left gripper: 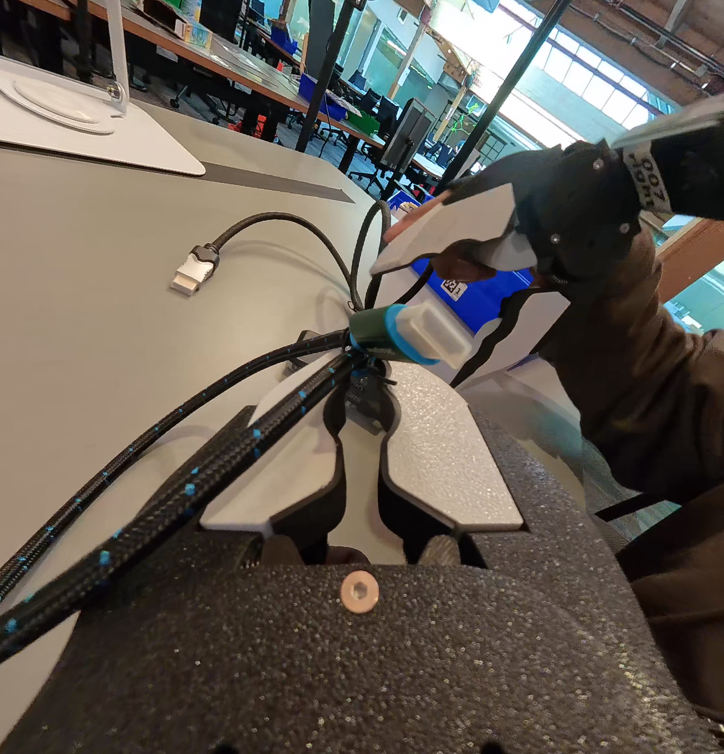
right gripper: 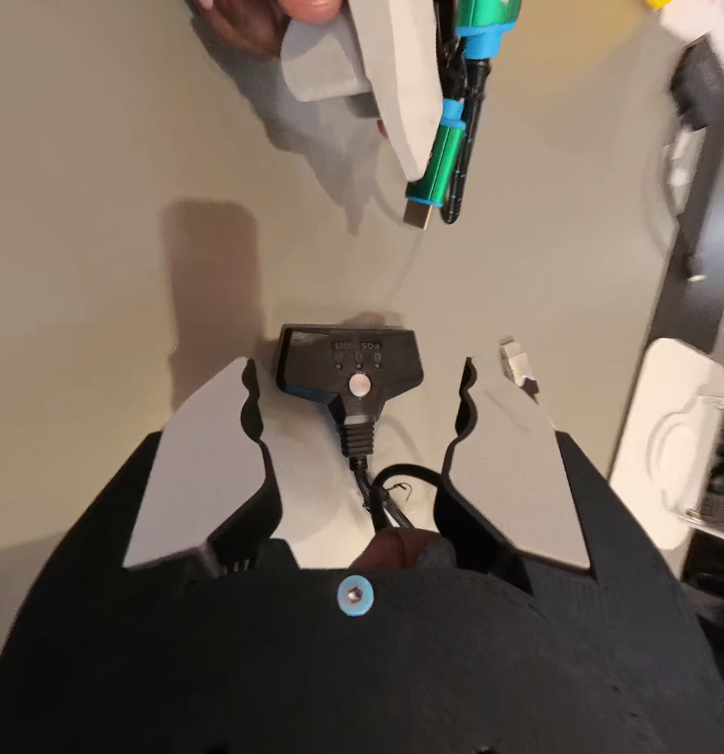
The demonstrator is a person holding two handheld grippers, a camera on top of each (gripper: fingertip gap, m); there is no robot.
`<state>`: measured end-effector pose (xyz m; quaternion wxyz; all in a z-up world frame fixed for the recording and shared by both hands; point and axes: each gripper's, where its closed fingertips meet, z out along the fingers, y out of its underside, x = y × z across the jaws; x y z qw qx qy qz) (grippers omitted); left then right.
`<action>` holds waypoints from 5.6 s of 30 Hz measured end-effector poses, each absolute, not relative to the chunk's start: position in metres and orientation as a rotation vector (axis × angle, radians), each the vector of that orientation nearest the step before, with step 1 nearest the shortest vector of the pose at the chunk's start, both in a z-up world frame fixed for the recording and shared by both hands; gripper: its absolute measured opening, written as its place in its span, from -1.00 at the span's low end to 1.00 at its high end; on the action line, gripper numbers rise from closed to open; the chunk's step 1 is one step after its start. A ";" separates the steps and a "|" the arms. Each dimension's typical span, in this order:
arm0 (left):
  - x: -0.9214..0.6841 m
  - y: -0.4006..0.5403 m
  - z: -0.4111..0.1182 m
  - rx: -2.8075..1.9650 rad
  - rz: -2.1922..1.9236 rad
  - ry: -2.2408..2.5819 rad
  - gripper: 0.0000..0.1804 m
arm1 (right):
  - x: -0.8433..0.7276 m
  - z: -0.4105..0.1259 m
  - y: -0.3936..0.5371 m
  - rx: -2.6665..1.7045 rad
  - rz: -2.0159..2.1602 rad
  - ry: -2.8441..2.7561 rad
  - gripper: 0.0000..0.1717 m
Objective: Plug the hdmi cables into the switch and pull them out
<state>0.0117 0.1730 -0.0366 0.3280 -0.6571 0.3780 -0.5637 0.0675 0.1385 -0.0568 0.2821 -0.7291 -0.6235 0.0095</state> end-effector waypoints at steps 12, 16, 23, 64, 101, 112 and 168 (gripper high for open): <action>0.005 0.176 -0.040 -1.736 -1.457 0.989 -0.87 | 0.072 -0.070 0.177 -2.163 -0.130 -1.955 0.31; 0.003 0.177 -0.040 -1.743 -1.458 0.983 -0.87 | 0.088 -0.095 0.180 -2.201 -0.222 -2.131 0.36; 0.004 0.180 -0.051 -1.799 -1.419 0.984 -0.87 | 0.096 -0.121 0.176 -2.337 -0.109 -2.195 0.46; 0.007 0.174 -0.052 -1.785 -1.436 1.009 -0.87 | 0.177 -0.133 0.128 -2.806 -0.217 -1.740 -0.23; 0.061 0.204 -0.026 -1.735 -1.650 0.867 -0.89 | 0.108 -0.088 0.188 -1.891 -0.558 -0.973 -0.50; 0.059 0.197 -0.016 -1.705 -1.665 0.861 -0.87 | 0.108 -0.078 0.188 -1.811 -0.704 -0.971 -0.51; 0.049 0.184 -0.014 -1.632 -1.546 1.051 -0.86 | 0.091 -0.066 0.184 -1.682 -0.846 -1.114 -0.53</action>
